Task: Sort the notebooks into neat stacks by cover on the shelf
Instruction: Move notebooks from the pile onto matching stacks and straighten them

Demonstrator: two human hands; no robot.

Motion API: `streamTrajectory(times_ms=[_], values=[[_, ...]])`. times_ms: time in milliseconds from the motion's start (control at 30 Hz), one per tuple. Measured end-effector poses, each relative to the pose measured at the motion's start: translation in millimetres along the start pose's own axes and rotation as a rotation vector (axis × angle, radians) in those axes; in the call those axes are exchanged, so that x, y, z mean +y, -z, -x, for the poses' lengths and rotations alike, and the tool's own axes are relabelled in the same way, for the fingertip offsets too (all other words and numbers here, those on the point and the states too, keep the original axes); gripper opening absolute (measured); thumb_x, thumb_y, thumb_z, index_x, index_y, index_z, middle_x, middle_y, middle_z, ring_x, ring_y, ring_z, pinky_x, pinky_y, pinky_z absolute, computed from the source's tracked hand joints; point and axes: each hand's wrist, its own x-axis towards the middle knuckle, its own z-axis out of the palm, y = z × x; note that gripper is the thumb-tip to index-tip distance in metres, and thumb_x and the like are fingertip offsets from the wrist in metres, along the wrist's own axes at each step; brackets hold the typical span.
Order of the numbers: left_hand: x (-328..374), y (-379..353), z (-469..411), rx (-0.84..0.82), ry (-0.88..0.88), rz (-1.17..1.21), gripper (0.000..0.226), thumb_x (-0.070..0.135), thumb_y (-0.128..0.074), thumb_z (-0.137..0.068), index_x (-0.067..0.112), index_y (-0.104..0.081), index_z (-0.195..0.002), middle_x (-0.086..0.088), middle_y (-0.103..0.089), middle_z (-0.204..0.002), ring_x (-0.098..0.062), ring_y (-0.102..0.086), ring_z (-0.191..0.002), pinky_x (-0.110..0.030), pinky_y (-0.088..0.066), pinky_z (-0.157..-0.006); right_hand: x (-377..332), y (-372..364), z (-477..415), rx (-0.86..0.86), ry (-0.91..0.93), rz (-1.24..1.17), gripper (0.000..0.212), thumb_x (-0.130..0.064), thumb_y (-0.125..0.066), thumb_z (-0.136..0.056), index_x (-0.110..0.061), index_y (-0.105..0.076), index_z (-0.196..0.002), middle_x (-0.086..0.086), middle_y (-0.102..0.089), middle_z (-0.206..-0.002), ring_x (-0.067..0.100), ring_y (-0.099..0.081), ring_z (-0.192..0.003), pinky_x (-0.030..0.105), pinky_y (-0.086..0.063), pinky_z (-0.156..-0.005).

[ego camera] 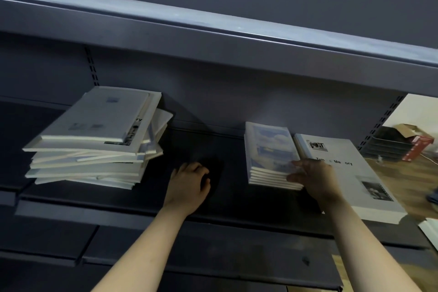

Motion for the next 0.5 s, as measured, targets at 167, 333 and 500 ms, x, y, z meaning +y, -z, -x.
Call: streamTrajectory(times_ms=[167, 333, 500], values=[[0, -1, 1, 0.000, 0.002, 0.002, 0.031, 0.033, -0.045, -0.093, 0.027, -0.057, -0.122, 0.009, -0.052, -0.125, -0.015, -0.045, -0.115, -0.033, -0.036, -0.097, 1, -8, 14, 0.019, 0.057, 0.172, 0.048, -0.032, -0.068, -0.088, -0.021, -0.057, -0.134, 0.013, -0.065, -0.126, 0.036, -0.061, -0.111, 0.038, -0.047, -0.086], [-1, -1, 1, -0.004, 0.000, 0.013, 0.032, 0.030, -0.044, -0.094, 0.027, -0.056, -0.123, 0.009, -0.051, -0.126, -0.015, -0.045, -0.115, -0.033, -0.036, -0.098, 1, -19, 21, -0.036, 0.006, 0.207, 0.054, -0.035, -0.050, -0.098, -0.021, -0.036, -0.148, 0.014, -0.045, -0.147, 0.035, -0.050, -0.128, 0.041, -0.044, -0.097], [-1, -2, 1, -0.004, -0.017, 0.008, 0.033, 0.030, -0.043, -0.094, 0.027, -0.055, -0.124, 0.008, -0.051, -0.126, -0.015, -0.045, -0.115, -0.032, -0.035, -0.098, -3, -18, 26, -0.007, -0.018, 0.141, 0.055, -0.034, -0.055, -0.096, -0.021, -0.039, -0.147, 0.013, -0.050, -0.143, 0.034, -0.052, -0.125, 0.040, -0.045, -0.096]])
